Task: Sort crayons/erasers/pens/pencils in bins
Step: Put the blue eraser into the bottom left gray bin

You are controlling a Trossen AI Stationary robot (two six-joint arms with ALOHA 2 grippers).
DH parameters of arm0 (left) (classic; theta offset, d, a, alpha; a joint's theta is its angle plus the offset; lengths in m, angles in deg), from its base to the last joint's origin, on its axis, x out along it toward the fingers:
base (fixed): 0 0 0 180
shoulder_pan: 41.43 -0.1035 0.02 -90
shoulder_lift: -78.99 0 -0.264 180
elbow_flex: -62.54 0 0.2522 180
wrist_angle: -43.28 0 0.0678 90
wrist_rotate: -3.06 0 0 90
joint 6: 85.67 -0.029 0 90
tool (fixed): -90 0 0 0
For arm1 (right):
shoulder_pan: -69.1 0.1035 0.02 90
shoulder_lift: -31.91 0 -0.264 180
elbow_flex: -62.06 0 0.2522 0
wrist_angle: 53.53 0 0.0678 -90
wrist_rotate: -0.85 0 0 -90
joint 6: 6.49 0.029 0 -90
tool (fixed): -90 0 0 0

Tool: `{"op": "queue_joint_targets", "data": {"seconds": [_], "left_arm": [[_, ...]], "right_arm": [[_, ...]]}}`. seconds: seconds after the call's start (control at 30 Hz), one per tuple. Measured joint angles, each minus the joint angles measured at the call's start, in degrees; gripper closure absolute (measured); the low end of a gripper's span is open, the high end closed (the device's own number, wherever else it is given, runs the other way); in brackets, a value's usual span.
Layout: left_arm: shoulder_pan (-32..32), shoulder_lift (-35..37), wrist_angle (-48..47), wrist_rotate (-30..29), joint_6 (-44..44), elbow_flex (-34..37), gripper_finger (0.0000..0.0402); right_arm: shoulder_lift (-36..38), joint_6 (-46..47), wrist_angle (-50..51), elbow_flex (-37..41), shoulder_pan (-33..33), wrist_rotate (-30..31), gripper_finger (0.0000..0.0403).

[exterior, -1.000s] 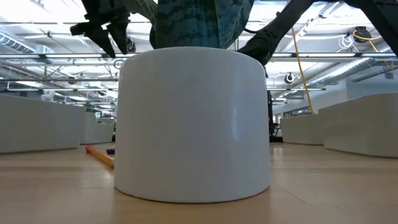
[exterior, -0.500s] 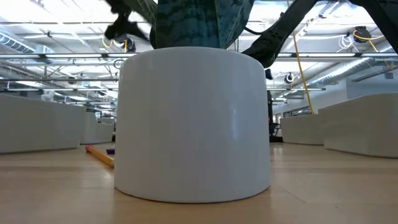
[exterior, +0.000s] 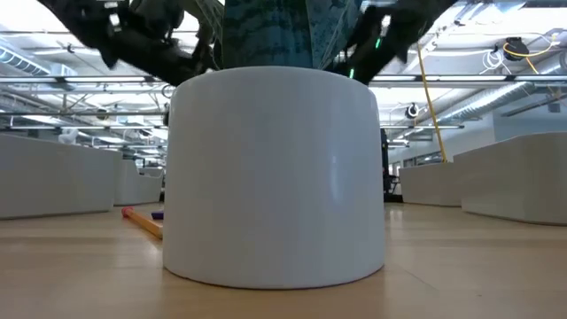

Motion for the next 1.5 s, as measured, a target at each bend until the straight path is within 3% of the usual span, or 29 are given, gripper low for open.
{"op": "queue_joint_targets", "data": {"seconds": [0.17,0.37,0.77,0.97,1.2,1.5], "left_arm": [[-1.1,-6.0,13.9,1.1,11.8,2.1,0.0173],[-1.3,-13.7,26.4,5.4,12.7,-2.0,0.0154],[0.0,-20.2,23.9,7.3,12.2,-8.0,0.0177],[0.3,-20.6,23.9,3.6,12.6,-8.2,0.0237],[0.3,-20.6,26.1,1.9,9.0,-8.2,0.0380],[0.2,-19.5,24.7,0.4,5.7,-8.2,0.0383]], "right_arm": [[5.9,-7.6,-4.2,-0.2,3.5,0.6,0.0335],[7.0,-7.6,-4.7,-0.1,6.1,2.2,0.0335],[7.0,-7.4,-6.2,-0.1,6.1,3.7,0.0335],[7.0,-8.8,-7.2,-0.1,6.1,3.7,0.0335],[7.0,-7.2,-7.1,-0.1,6.0,3.7,0.0323],[8.4,-0.7,-6.5,-0.1,6.1,3.4,0.0220]]}}
